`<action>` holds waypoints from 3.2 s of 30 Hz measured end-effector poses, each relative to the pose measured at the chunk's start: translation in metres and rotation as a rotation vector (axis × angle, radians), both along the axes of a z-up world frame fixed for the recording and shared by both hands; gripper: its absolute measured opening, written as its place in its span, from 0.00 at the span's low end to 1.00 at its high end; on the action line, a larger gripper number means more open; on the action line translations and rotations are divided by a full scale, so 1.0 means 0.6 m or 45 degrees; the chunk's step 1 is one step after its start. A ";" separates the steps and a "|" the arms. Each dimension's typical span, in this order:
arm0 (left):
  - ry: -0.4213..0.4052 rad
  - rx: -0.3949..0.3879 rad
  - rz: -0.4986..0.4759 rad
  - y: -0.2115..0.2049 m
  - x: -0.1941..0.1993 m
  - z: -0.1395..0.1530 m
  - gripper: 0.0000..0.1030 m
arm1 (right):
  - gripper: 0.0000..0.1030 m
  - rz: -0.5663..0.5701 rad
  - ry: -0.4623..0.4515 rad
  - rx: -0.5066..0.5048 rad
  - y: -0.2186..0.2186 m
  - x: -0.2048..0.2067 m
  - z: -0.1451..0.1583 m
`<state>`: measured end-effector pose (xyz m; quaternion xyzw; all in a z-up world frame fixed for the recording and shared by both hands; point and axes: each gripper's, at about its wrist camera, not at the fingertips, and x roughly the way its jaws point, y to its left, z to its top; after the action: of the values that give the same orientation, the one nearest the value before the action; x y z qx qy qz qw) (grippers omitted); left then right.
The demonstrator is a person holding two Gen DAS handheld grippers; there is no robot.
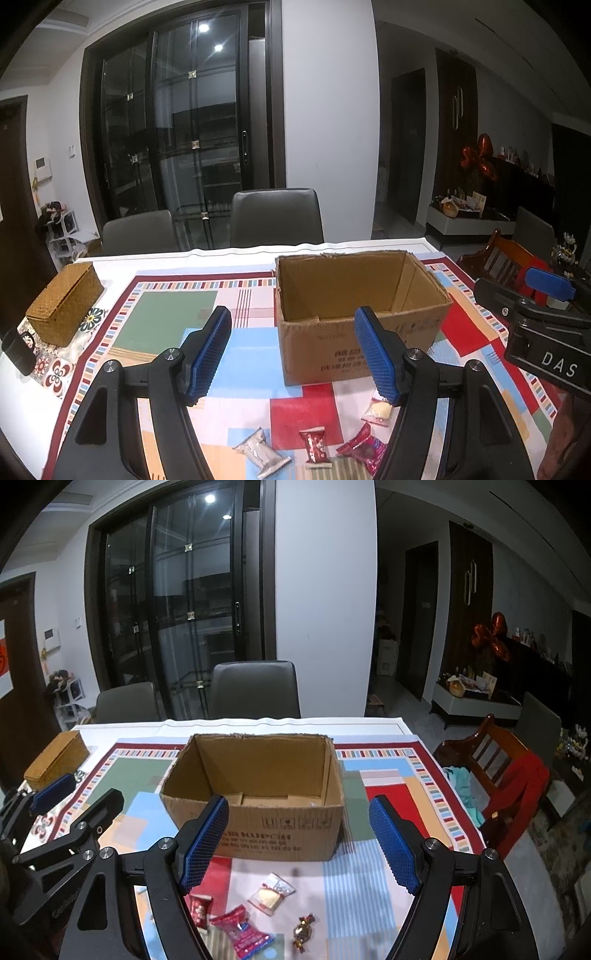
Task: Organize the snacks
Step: 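Move both open tools back toward the remaining snacks on the table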
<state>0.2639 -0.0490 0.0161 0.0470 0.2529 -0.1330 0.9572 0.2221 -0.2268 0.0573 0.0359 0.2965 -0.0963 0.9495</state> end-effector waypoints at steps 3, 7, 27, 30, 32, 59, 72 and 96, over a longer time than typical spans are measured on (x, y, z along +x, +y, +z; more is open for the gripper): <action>0.000 0.006 -0.002 0.002 -0.008 -0.003 0.66 | 0.77 0.000 0.006 0.004 0.000 -0.009 -0.005; 0.000 0.020 -0.001 0.003 -0.021 -0.009 0.66 | 0.77 0.001 0.018 0.009 0.002 -0.018 -0.013; 0.050 0.046 -0.041 -0.001 -0.052 -0.060 0.66 | 0.77 -0.001 0.102 0.019 0.002 -0.049 -0.073; 0.064 0.051 -0.046 -0.002 -0.052 -0.070 0.66 | 0.77 -0.003 0.116 0.022 0.000 -0.051 -0.083; 0.072 0.059 -0.044 -0.002 -0.055 -0.078 0.66 | 0.77 -0.004 0.125 0.025 -0.001 -0.053 -0.091; 0.219 0.057 0.188 0.028 -0.123 -0.186 0.66 | 0.77 0.234 0.216 -0.048 0.042 -0.074 -0.180; 0.297 0.041 0.272 0.009 -0.138 -0.230 0.66 | 0.77 0.238 0.287 -0.068 0.016 -0.069 -0.228; 0.427 0.014 0.361 -0.001 -0.122 -0.307 0.66 | 0.76 0.164 0.422 0.017 -0.019 -0.042 -0.319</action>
<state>0.1906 -0.0494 -0.1680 -0.0067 0.4132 -0.0016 0.9106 0.1967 -0.2385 -0.1344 0.0069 0.4512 -0.0380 0.8916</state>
